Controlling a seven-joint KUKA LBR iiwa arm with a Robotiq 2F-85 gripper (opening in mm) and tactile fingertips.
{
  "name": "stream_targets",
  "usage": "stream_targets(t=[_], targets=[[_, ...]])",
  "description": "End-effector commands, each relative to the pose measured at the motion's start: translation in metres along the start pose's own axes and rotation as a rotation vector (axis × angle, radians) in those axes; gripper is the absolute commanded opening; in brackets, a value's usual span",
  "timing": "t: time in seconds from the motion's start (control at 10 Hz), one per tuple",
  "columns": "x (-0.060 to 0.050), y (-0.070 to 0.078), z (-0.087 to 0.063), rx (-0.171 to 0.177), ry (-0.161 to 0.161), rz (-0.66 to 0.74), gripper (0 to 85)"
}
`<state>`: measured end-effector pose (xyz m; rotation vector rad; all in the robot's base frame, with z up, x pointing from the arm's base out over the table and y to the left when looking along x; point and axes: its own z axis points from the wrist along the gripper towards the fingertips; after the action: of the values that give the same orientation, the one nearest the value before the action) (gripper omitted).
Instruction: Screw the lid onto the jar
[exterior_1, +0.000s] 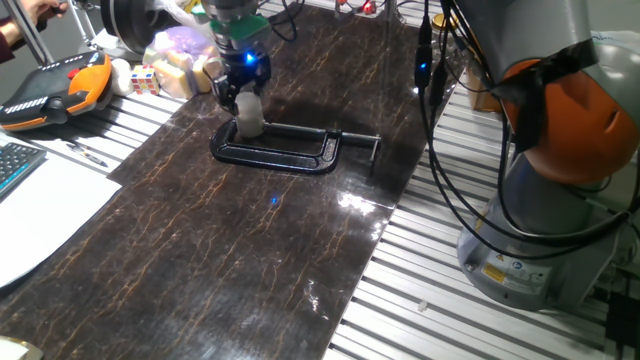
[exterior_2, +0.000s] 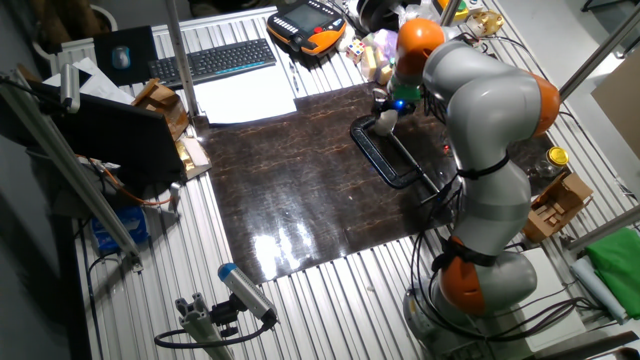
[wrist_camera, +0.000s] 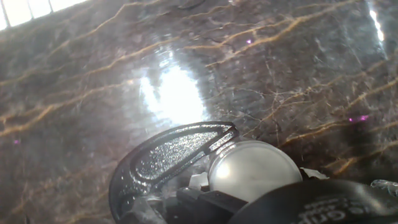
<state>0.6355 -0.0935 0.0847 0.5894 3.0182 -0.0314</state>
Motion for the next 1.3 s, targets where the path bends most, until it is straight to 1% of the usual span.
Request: stream_targets(t=[0.0,0.7,0.8,1.1,1.2], targets=[[-0.0002,-0.0002,0.0001,0.001,-0.004,0.039,69.7],[-0.0009,-0.0005,0.0002,0.009,0.001,0.191,69.7],[-0.0011,-0.0006,0.0000,0.007,-0.001,0.247,69.7],[-0.0011,-0.0001,0.0013,-0.018,-0.015,0.420,69.7],[-0.0010,-0.0001,0.0010,-0.018,-0.021,0.477,69.7]])
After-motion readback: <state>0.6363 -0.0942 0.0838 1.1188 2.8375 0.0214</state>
